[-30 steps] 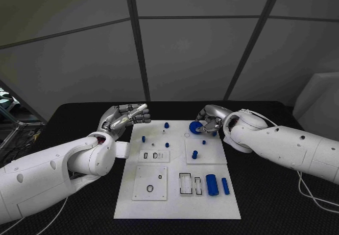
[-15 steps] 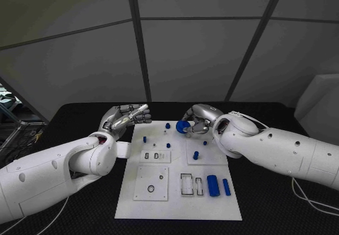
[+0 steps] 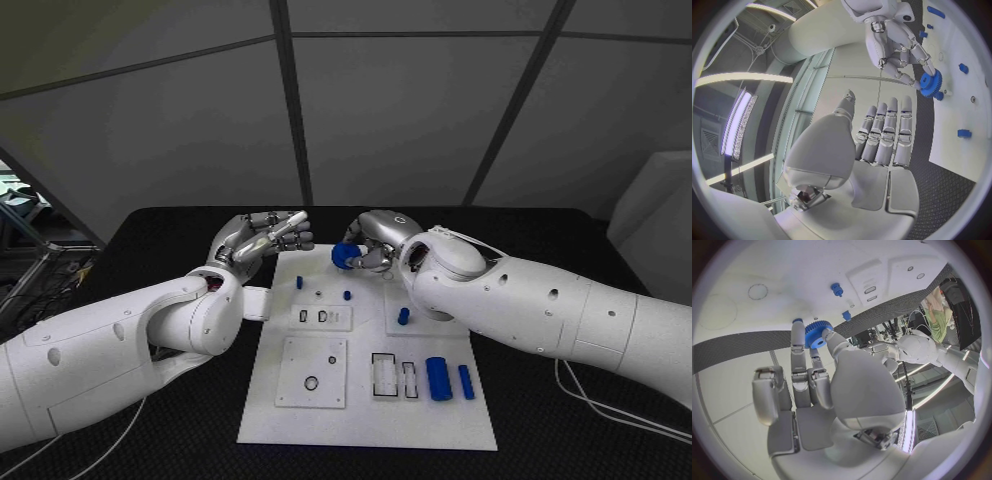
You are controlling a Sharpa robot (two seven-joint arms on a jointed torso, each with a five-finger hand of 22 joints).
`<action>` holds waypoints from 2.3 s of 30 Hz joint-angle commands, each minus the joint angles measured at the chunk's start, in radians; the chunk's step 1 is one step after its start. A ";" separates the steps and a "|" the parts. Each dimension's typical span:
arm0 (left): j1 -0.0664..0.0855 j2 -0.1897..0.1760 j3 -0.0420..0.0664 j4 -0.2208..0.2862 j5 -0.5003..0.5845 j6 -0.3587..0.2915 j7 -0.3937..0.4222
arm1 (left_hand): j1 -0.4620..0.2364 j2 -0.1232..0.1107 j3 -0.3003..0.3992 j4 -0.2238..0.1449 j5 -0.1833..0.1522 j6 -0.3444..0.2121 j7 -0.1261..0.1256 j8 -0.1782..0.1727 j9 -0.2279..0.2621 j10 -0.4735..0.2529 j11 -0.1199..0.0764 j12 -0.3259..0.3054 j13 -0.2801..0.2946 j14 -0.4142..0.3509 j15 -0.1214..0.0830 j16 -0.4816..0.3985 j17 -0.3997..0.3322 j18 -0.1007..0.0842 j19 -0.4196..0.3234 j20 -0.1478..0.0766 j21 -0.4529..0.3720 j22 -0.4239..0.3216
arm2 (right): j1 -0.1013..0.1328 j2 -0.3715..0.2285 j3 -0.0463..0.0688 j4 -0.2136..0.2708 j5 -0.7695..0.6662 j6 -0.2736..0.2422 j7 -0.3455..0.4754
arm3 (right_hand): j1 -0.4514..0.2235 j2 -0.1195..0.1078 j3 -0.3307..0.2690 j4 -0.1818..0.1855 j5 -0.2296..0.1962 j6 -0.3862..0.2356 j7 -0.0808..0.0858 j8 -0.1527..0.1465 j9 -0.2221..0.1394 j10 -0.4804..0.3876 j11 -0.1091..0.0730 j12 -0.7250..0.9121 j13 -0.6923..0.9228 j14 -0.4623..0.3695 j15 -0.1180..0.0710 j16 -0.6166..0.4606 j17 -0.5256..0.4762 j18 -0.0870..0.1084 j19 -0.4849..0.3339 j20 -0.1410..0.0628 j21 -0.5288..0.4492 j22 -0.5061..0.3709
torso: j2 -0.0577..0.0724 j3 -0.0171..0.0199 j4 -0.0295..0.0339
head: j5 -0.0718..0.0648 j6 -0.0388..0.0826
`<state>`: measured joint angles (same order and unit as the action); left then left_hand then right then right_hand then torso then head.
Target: Assemble the parts on the task board
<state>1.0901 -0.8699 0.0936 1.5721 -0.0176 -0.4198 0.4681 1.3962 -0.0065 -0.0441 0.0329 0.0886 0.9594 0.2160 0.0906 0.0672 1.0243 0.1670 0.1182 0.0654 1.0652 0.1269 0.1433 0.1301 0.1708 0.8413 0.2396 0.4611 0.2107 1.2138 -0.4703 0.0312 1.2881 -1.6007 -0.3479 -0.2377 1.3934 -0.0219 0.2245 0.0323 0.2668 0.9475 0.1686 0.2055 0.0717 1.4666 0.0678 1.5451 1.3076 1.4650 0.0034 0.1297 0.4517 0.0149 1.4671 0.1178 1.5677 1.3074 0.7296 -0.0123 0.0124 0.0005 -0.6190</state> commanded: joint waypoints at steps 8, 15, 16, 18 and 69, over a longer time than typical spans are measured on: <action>0.002 0.004 0.001 0.001 -0.005 -0.002 0.005 | -0.002 0.012 0.000 -0.007 -0.005 0.000 0.003 -0.003 -0.002 -0.003 0.005 -0.008 -0.001 0.008 0.002 -0.005 0.002 0.011 -0.007 -0.002 0.006 0.001 | 0.002 0.048 -0.009 -0.057 -0.043 0.042 -0.011 | -0.009 -0.006 0.015 0.004 0.000 0.042 -0.022 0.003 0.031 0.083 -0.004 0.003 0.235 0.025 -0.006 -0.004 0.002 -0.015 0.104 -0.008 0.003 0.263 | 0.001 0.0024 -0.0001 | 0.007 -0.010; 0.002 0.005 0.001 0.002 -0.005 -0.004 0.006 | -0.002 0.012 0.000 -0.007 -0.005 0.000 0.003 -0.003 -0.002 -0.003 0.005 -0.008 -0.001 0.008 0.002 -0.005 0.002 0.011 -0.007 -0.002 0.006 0.001 | 0.002 0.063 -0.013 -0.078 -0.046 0.074 -0.012 | -0.012 -0.008 0.017 0.004 -0.001 0.042 -0.022 0.001 0.030 0.082 -0.003 0.002 0.235 0.025 -0.006 -0.004 0.002 -0.015 0.104 -0.008 0.003 0.263 | -0.001 0.0024 -0.0019 | 0.011 -0.016; 0.002 0.006 0.001 0.002 -0.005 -0.004 0.006 | -0.002 0.012 0.000 -0.007 -0.005 0.000 0.003 -0.003 -0.002 -0.003 0.005 -0.008 -0.001 0.008 0.002 -0.005 0.002 0.011 -0.007 -0.002 0.006 0.001 | 0.002 0.065 -0.014 -0.079 -0.047 0.077 -0.012 | -0.012 -0.008 0.017 0.004 -0.001 0.042 -0.022 0.001 0.030 0.082 -0.003 0.002 0.235 0.025 -0.006 -0.004 0.002 -0.015 0.104 -0.008 0.003 0.263 | -0.001 0.0022 -0.0025 | 0.012 -0.016; 0.002 0.006 0.001 0.002 -0.005 -0.004 0.006 | -0.002 0.012 0.000 -0.007 -0.005 0.000 0.003 -0.003 -0.002 -0.003 0.005 -0.008 -0.001 0.008 0.002 -0.005 0.002 0.011 -0.007 -0.002 0.006 0.001 | 0.002 0.068 -0.016 -0.082 -0.047 0.084 -0.012 | -0.014 -0.010 0.018 0.004 -0.002 0.042 -0.022 0.000 0.029 0.082 -0.003 0.001 0.234 0.025 -0.006 -0.005 0.002 -0.015 0.104 -0.008 0.003 0.263 | -0.001 0.0022 -0.0028 | 0.013 -0.018; 0.003 0.006 0.001 0.001 -0.005 -0.007 0.002 | -0.001 0.013 0.000 -0.010 -0.005 0.000 0.004 -0.005 -0.002 -0.004 0.005 -0.010 -0.001 0.006 0.003 -0.007 0.002 0.010 -0.009 -0.002 0.006 0.001 | 0.001 0.063 -0.024 -0.105 0.008 0.110 -0.013 | -0.218 -0.015 -0.069 0.121 0.014 -0.037 0.008 -0.105 0.010 0.054 0.025 -0.027 0.203 0.032 0.017 -0.002 0.012 -0.015 0.104 0.014 0.003 0.263 | -0.002 0.0028 -0.0042 | 0.015 -0.025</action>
<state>1.0915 -0.8634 0.0939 1.5715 -0.0177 -0.4277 0.4661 1.3923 -0.0025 -0.0440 0.0273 0.0886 0.9594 0.2160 0.0905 0.0663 1.0242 0.1671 0.1141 0.0654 1.0652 0.1269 0.1393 0.1304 0.1706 0.8376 0.2360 0.4610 0.2112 1.2135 -0.4028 0.0071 1.1776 -1.6060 -0.2022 -0.2511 1.1801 -0.0405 0.1563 0.1496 0.2761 0.9051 0.1803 0.1007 0.0830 1.4648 0.0949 1.5142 1.3075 1.4686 0.0180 0.1298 0.4629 0.0152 1.4637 0.1287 1.5676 1.3073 0.7281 -0.0094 0.0083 0.0141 -0.6432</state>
